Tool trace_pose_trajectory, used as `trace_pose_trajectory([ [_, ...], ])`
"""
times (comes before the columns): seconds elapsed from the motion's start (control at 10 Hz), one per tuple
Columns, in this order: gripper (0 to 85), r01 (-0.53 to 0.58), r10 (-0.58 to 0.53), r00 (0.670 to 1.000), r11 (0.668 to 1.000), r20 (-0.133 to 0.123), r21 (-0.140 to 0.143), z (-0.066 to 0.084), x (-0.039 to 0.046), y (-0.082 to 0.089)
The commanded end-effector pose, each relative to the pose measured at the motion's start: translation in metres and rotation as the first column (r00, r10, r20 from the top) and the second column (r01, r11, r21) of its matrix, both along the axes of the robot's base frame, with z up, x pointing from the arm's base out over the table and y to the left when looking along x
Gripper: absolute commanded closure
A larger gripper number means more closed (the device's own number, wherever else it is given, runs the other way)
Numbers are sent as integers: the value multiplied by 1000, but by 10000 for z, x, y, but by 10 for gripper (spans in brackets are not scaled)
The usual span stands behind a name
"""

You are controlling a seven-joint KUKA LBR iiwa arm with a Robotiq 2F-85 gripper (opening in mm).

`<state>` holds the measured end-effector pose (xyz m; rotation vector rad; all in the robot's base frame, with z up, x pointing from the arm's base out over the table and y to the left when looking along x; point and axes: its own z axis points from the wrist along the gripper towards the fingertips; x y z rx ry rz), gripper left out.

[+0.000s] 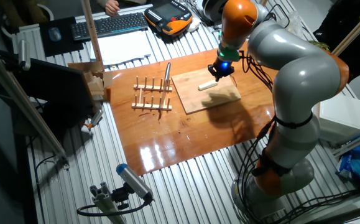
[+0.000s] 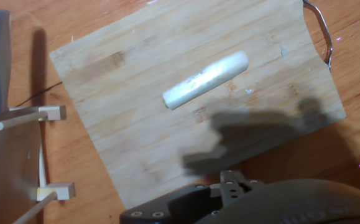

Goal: Chop the scallions

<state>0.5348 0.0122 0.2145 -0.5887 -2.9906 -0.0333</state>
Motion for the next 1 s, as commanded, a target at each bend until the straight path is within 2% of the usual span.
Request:
trace_pose_trajectory([
  [0.0, 850, 3, -3, 1000, 1000, -1, -3, -2, -1, -3],
  [0.1, 850, 2, -2, 1000, 1000, -1, -9, -2, -1, -3],
  [0.3, 850, -9, 9, 1000, 1000, 1, 9, -2, -1, -3],
  [0.5, 850, -43, 43, 999, 999, 28, 3, -2, -1, -3],
  [0.6, 850, -63, 62, 997, 998, 46, 9, -2, -1, -3],
  [0.7, 850, -84, 82, 995, 996, 51, 37, -2, -1, -3],
  [0.8, 850, -100, 97, 993, 994, 61, 48, -2, -1, -3],
  [0.9, 850, -109, 107, 992, 993, 67, 38, -2, -1, -3],
])
